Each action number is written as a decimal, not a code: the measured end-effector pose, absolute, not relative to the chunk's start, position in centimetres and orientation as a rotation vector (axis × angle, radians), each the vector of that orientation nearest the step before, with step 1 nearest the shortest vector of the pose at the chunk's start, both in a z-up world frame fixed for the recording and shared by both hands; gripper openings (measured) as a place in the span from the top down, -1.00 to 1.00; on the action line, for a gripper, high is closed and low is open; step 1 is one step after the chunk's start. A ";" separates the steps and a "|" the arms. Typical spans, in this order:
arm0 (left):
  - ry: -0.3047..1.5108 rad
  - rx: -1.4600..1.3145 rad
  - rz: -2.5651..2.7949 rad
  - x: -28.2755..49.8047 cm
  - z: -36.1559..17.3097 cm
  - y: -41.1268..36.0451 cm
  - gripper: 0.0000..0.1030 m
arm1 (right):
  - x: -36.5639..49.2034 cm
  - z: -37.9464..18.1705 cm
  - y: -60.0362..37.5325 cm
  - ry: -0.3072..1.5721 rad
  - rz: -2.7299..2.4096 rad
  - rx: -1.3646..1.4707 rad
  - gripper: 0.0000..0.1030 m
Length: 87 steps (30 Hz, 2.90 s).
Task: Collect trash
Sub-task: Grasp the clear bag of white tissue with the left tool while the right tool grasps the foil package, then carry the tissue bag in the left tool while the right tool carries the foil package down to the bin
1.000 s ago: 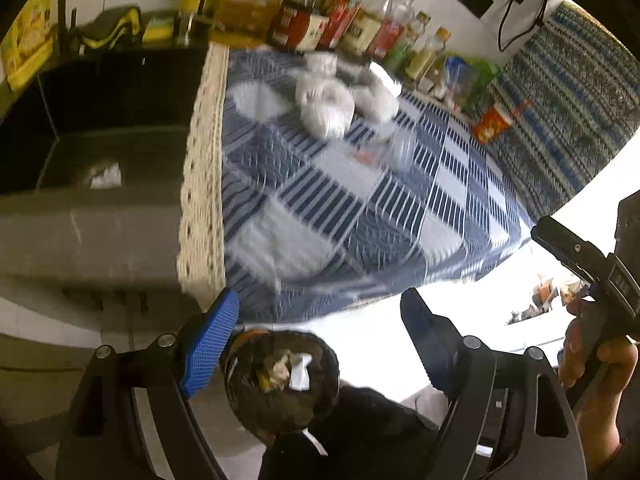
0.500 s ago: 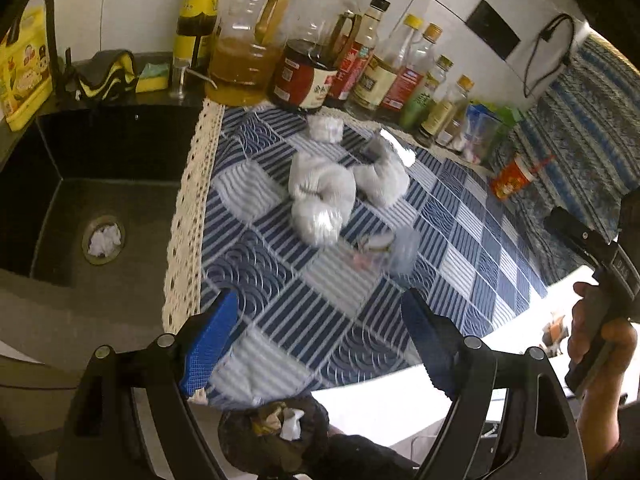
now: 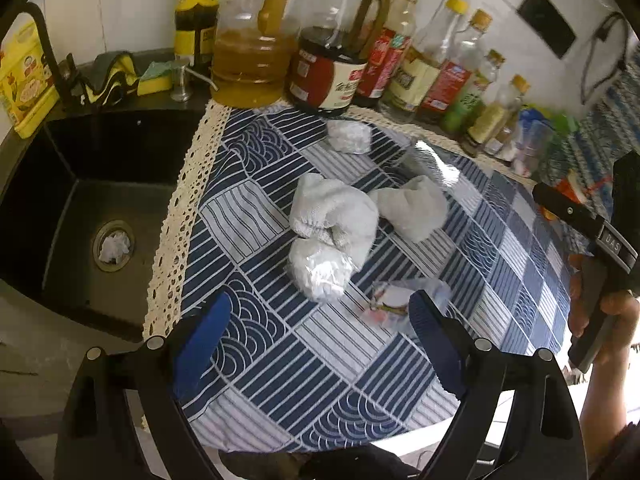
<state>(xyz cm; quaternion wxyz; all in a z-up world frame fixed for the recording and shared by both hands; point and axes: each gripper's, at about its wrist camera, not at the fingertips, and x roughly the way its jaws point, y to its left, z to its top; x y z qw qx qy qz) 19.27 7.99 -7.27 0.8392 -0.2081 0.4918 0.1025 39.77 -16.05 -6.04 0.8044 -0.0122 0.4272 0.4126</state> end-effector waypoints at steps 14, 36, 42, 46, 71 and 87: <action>1.078 -0.510 0.337 22.3 -11.2 8.5 -0.68 | 46.2 -10.7 -11.1 0.988 1.017 -0.158 -0.90; 1.145 -0.486 0.352 25.7 -14.4 7.5 -0.04 | 48.7 -14.7 -6.8 1.068 1.137 -0.231 -0.34; 1.144 -0.484 0.340 25.9 -14.4 7.7 0.01 | 48.3 -14.4 -7.1 1.040 1.130 -0.254 -0.24; 1.144 -0.486 0.334 25.8 -14.3 7.7 0.03 | 48.3 -14.0 -7.7 1.029 1.115 -0.245 -0.22; 1.043 -0.458 0.245 22.1 -10.6 7.7 0.04 | 42.5 -7.7 -13.1 0.939 0.968 -0.220 -0.22; 0.979 -0.432 0.069 17.2 -9.1 7.4 0.04 | 33.1 -4.6 -16.7 0.924 0.791 -0.187 -0.22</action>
